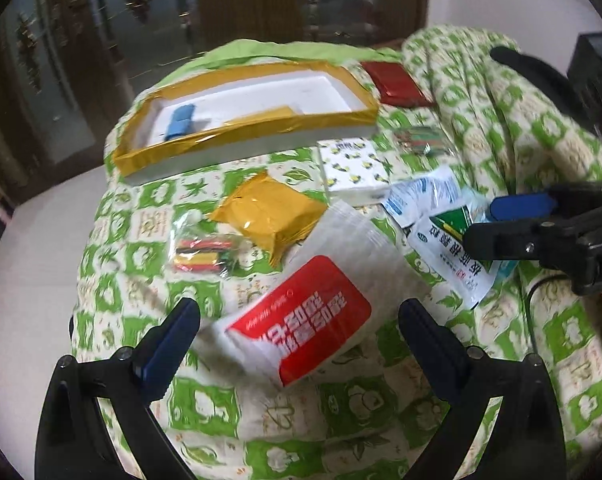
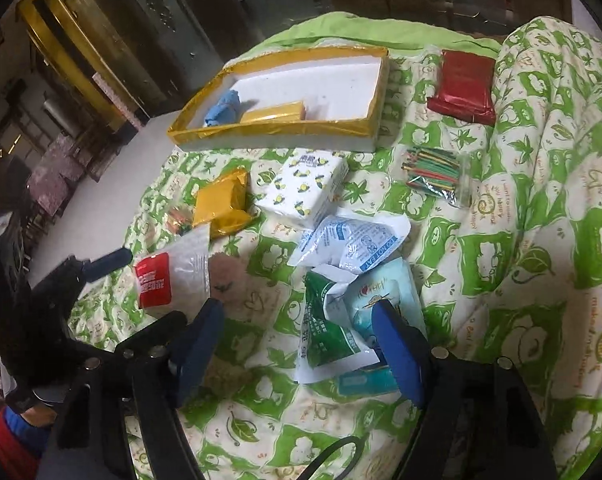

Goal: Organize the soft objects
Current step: 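Grasp the wet-wipe pack with the left gripper while the right grasps the green sachet, then carry the wet-wipe pack and green sachet over the tray with both grippers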

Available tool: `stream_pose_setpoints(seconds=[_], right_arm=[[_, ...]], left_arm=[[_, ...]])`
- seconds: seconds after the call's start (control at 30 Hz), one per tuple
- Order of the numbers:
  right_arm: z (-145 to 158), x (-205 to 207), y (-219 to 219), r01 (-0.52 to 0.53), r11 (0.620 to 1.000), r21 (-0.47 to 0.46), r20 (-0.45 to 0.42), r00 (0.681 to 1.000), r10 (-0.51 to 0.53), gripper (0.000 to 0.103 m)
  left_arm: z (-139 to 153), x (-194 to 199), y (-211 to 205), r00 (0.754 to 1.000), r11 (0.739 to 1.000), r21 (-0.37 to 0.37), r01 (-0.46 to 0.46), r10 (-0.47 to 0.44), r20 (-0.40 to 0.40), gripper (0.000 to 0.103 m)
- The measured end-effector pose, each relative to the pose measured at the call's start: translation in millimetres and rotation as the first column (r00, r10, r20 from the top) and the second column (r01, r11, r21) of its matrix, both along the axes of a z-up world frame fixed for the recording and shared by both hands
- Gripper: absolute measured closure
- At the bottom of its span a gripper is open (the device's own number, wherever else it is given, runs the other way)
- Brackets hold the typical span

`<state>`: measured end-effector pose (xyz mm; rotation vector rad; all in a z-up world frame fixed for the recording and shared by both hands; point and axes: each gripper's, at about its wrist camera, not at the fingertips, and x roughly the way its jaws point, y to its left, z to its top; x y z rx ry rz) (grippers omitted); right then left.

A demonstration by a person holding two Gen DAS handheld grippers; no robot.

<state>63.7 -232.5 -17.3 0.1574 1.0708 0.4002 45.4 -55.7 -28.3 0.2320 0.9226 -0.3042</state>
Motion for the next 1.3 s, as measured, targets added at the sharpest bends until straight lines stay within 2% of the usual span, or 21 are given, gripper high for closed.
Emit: stream_pose_setpoints(seconds=[0.1, 0.27, 0.3, 0.33, 0.4, 0.57, 0.6, 0.63, 0.7, 0.73, 0.77, 0.9, 0.97, 1.1, 1.17, 1.3], right_arm=[[-6.1, 2.7, 2.0, -0.007, 1.0, -0.012, -0.014, 1.0, 0.007, 0.023], [-16.2, 5.7, 7.1, -0.016, 0.999, -0.052, -0.042, 0.999, 0.014, 0.037], [-17.9, 6.1, 8.1, -0.017, 0.998, -0.061, -0.045, 0.999, 0.014, 0.039], [-19.8, 6.6, 10.4, -0.022, 0.997, -0.075, -0.047, 0.999, 0.018, 0.04], [-22.9, 7.7, 15.8, -0.035, 0.995, -0.098, -0.046, 0.998, 0.03, 0.041], [-30.8, 8.0, 36.6, -0.085, 0.979, -0.185, -0.03, 0.996, 0.081, 0.043], [-31.5, 7.2, 40.1, -0.09, 0.974, -0.209, -0.019, 0.996, 0.088, 0.047], [-32.1, 6.7, 41.8, -0.095, 0.971, -0.22, -0.016, 0.995, 0.094, 0.061], [-33.3, 6.0, 42.4, -0.096, 0.972, -0.214, -0.017, 0.995, 0.094, 0.062], [-31.6, 5.5, 40.6, -0.088, 0.975, -0.204, -0.008, 0.996, 0.088, 0.062], [-30.7, 4.5, 38.8, -0.081, 0.978, -0.191, -0.002, 0.997, 0.082, 0.063], [-24.9, 3.9, 21.7, -0.05, 0.994, -0.1, 0.0, 0.999, 0.05, 0.063], [-23.0, 3.2, 16.3, -0.039, 0.997, -0.063, 0.0, 0.999, 0.039, 0.063], [-18.3, -0.7, 15.4, -0.037, 0.998, -0.042, 0.024, 0.999, 0.038, 0.063], [-15.1, -5.9, 17.7, -0.042, 0.998, -0.04, 0.038, 0.998, 0.044, 0.063], [-12.7, -8.7, 18.8, -0.046, 0.999, -0.029, 0.047, 0.998, 0.047, 0.063]], left_arm=[[-2.2, 4.6, -2.9, 1.0, 1.0, 0.001, 0.021, -0.021, -0.017, 0.004], [-2.4, 5.6, -0.4, 1.0, 0.998, -0.062, 0.01, -0.01, -0.008, 0.004], [-2.3, 3.7, 1.4, 1.0, 0.997, -0.074, 0.005, -0.005, 0.004, 0.01], [-2.3, 3.0, 2.1, 1.0, 0.997, -0.076, 0.003, -0.002, 0.008, 0.021], [-4.4, 1.9, 4.1, 1.0, 0.996, -0.091, 0.003, -0.003, -0.005, 0.036], [-3.7, -5.4, 2.0, 1.0, 0.996, -0.085, 0.014, -0.014, 0.004, 0.037], [-3.8, -7.3, 0.9, 1.0, 0.996, -0.082, 0.018, -0.018, 0.006, 0.039], [-4.2, -9.4, 0.1, 1.0, 0.996, -0.082, 0.022, -0.021, 0.006, 0.041], [-4.5, -12.8, -0.7, 1.0, 0.996, -0.083, 0.025, -0.025, 0.003, 0.044], [-4.3, -13.7, -0.3, 1.0, 0.996, -0.086, 0.023, -0.023, 0.003, 0.051], [-3.5, -14.9, 0.9, 1.0, 0.995, -0.101, 0.02, -0.02, 0.001, 0.057], [3.2, -20.1, 14.4, 1.0, 0.979, -0.201, -0.025, 0.024, -0.005, 0.069], [6.6, -22.1, 23.1, 0.999, 0.966, -0.254, -0.051, 0.051, -0.006, 0.071], [12.0, -22.2, 45.3, 0.993, 0.922, -0.37, -0.115, 0.114, -0.026, 0.073], [12.3, -21.1, 54.6, 0.989, 0.903, -0.403, -0.145, 0.143, -0.035, 0.074], [12.3, -20.3, 58.6, 0.986, 0.895, -0.414, -0.165, 0.163, -0.041, 0.075]])
